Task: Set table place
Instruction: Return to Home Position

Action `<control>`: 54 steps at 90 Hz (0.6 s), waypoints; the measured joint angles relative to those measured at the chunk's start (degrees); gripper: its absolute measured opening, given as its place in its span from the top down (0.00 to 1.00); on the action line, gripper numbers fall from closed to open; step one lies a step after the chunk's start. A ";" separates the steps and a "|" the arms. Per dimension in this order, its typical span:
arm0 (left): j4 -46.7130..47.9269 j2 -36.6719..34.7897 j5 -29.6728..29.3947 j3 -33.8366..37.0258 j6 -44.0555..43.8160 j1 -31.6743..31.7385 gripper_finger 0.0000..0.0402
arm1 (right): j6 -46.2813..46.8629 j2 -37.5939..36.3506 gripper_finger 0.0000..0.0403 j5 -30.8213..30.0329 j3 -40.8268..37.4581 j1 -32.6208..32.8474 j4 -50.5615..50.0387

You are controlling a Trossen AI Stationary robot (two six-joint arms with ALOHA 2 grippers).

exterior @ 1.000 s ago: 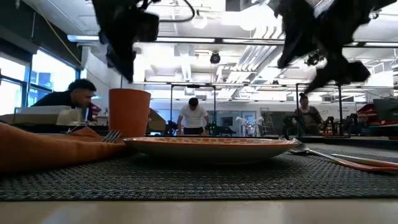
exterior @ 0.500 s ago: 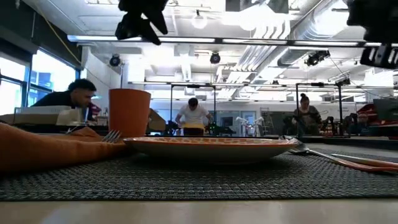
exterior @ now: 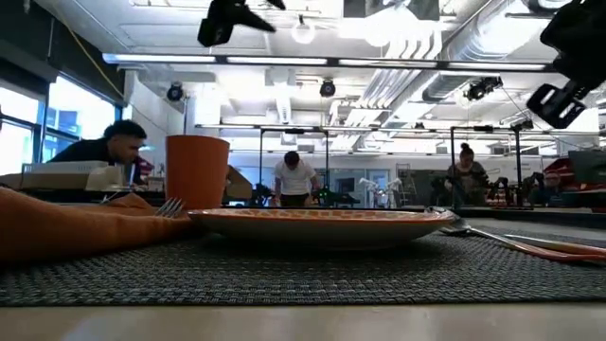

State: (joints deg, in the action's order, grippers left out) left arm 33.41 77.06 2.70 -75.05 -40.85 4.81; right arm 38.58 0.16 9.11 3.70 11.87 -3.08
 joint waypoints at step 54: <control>-21.44 -23.26 1.99 23.24 8.58 11.08 0.82 | 1.49 1.34 1.00 -0.36 -3.16 -13.76 5.10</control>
State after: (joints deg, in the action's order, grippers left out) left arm 11.97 53.81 4.69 -51.80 -32.27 15.89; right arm 40.07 1.50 8.75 0.54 -1.89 2.02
